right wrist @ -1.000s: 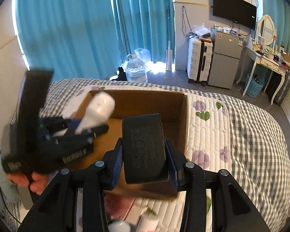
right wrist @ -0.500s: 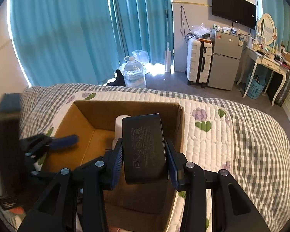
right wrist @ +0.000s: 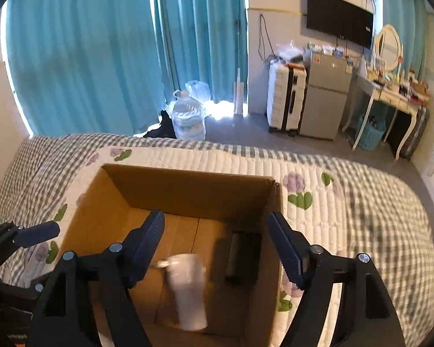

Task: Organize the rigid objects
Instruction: 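Carry both items into the cardboard box and open both grippers to release them, then move the right gripper back and grasp the white charger plug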

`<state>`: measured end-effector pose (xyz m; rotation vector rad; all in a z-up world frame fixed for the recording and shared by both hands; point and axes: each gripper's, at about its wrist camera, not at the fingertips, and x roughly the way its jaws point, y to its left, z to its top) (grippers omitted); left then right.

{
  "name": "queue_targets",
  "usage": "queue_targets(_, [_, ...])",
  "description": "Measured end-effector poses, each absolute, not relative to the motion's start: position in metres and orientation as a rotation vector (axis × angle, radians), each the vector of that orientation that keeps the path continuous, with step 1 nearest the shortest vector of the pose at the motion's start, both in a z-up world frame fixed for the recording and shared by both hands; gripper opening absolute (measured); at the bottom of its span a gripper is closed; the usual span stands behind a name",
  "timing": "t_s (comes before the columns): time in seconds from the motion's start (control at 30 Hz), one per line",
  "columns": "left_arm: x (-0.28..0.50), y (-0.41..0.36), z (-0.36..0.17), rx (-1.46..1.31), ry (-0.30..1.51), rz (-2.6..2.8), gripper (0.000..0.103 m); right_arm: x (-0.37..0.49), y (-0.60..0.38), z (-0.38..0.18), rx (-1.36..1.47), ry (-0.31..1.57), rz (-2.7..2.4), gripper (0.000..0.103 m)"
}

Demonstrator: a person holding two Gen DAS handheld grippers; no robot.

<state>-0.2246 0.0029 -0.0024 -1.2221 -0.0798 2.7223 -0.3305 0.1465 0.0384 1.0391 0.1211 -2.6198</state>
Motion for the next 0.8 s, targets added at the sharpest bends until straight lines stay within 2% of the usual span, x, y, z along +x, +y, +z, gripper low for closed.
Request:
queue_targets(0.17, [-0.192,0.013,0.031,-1.151,-0.076,2.727,0.072,-0.293,0.148,0.068,0.996,0.12,-2.623,0.074])
queue_targets(0.4, [-0.133,0.014,0.059,-1.105,-0.047,2.772,0.077,-0.21,0.159,0.104,0.929,0.169,-2.654,0.082])
queue_targets(0.67, [-0.078,0.003,0.033,-1.177,-0.012,2.816,0.077,-0.134,0.165,0.093,0.97,0.16,-2.641,0.086])
queue_targets(0.8, [-0.062,-0.003,0.005,-1.253,-0.012,2.802,0.077,-0.111,0.159,0.067,1.006,0.23,-2.595,0.087])
